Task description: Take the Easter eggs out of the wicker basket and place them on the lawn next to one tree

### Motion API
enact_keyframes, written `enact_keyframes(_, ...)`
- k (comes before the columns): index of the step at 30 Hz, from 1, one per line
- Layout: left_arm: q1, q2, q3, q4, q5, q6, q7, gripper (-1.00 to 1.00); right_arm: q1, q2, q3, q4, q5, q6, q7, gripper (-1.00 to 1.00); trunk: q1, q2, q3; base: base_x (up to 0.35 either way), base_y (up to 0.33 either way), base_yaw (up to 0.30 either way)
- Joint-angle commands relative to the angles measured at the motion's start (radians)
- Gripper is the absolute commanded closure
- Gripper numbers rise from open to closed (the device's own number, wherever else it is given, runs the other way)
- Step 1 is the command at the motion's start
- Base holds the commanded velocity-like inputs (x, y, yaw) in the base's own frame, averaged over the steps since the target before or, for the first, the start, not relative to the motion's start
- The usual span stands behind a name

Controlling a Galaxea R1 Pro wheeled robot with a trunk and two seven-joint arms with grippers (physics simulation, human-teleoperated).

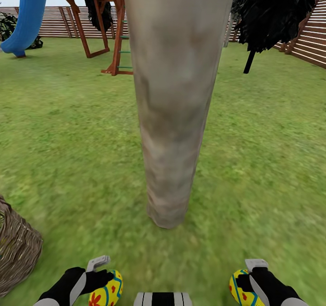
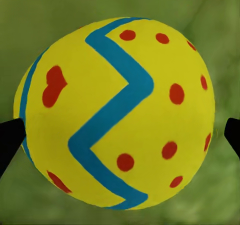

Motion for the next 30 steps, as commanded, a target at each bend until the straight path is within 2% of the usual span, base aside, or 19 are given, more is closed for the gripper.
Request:
enact_keyframes(1, 0.0, 0.0, 0.006, -0.001, 0.003, 0.008, -0.003, -1.0, 0.0, -0.001, 0.008, -0.002, -0.008, 0.006, -0.006, -1.0, 0.0, 0.0, -0.001, 0.0, 0.0, 0.0)
enact_keyframes(11, 0.0, -0.002, 0.007, 0.005, 0.005, 0.012, -0.003, -1.0, 0.0, -0.001, 0.008, -0.002, -0.009, 0.006, -0.006, -1.0, -0.005, 0.002, 0.038, -0.018, 0.0, 0.0)
enact_keyframes(30, 0.0, -0.003, 0.008, 0.005, 0.007, 0.01, -0.003, -1.0, 0.0, -0.001, 0.007, -0.001, -0.009, 0.006, -0.004, -1.0, -0.013, 0.006, 0.111, -0.338, 0.0, 0.0)
